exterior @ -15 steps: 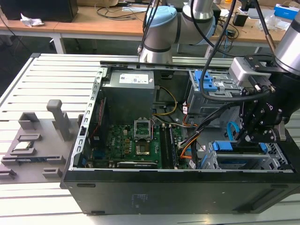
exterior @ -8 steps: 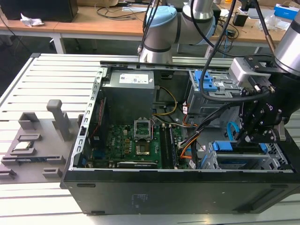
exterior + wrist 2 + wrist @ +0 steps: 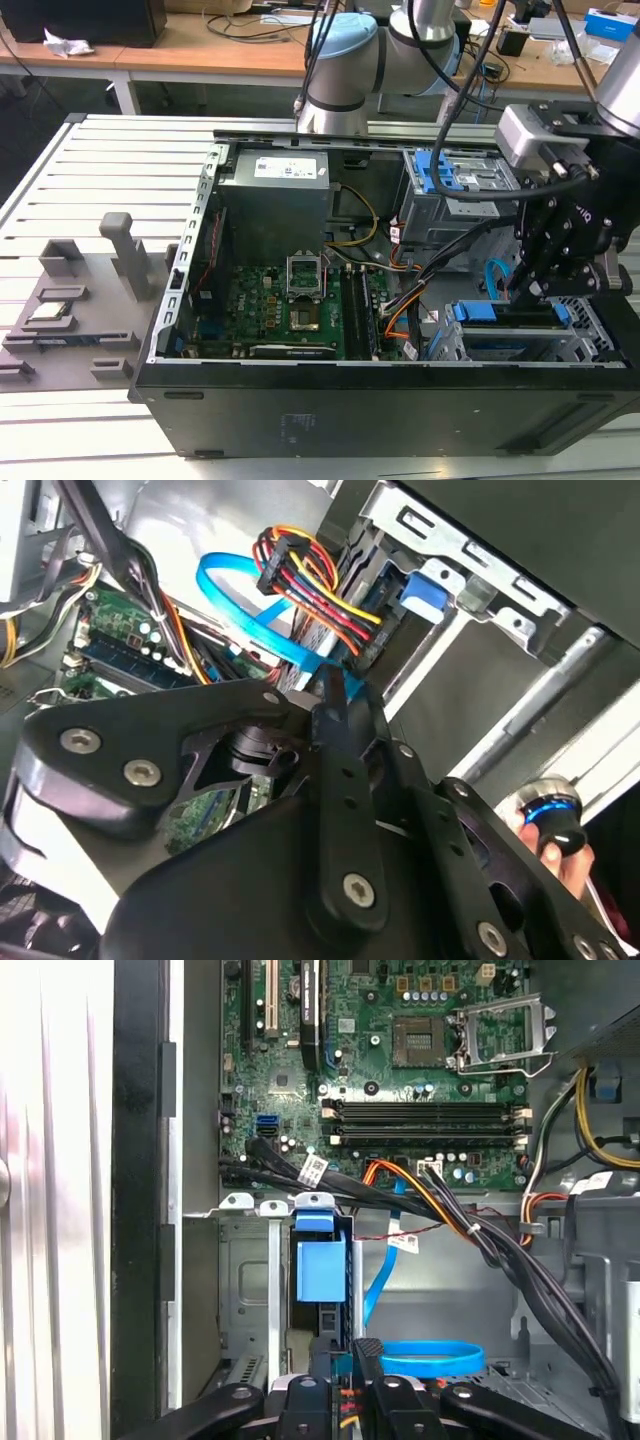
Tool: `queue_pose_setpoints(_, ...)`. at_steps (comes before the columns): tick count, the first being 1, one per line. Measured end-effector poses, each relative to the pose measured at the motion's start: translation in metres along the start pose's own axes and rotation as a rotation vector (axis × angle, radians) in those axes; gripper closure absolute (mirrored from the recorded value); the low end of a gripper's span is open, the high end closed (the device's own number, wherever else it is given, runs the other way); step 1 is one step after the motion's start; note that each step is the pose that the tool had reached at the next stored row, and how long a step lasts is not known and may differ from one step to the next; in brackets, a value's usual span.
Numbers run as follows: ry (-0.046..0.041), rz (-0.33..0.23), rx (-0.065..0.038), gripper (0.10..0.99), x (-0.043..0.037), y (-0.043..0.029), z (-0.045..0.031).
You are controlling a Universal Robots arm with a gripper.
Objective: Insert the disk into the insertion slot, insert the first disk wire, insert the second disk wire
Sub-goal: 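Insert the second disk wire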
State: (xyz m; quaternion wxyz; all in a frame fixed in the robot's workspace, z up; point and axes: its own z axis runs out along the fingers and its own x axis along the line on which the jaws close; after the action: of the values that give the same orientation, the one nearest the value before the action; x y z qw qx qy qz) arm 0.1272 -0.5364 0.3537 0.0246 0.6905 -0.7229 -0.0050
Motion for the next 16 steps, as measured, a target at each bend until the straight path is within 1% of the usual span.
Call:
queue_pose_setpoints(1, 0.0003, 0.000, 0.000, 0.851, -0.0002, 0.0001, -0.0017)
queue_pose_setpoints(4, 0.0015, 0.000, 0.000, 0.851, -0.0041, 0.0005, -0.0069)
queue_pose_setpoints(5, 0.0015, 0.000, 0.000, 0.867, -0.0046, 0.0006, -0.0085)
queue_pose_setpoints(6, 0.0014, 0.000, 0.000, 0.929, -0.0047, 0.0006, -0.0098)
queue_pose_setpoints(7, 0.0016, 0.000, 0.000, 0.980, -0.0047, 0.0008, -0.0126)
queue_pose_setpoints(14, 0.0014, 0.000, 0.000, 0.980, -0.0042, 0.0014, -0.0290)
queue_pose_setpoints(16, 0.0013, 0.000, 0.000, 0.980, -0.0042, 0.0015, -0.0315)
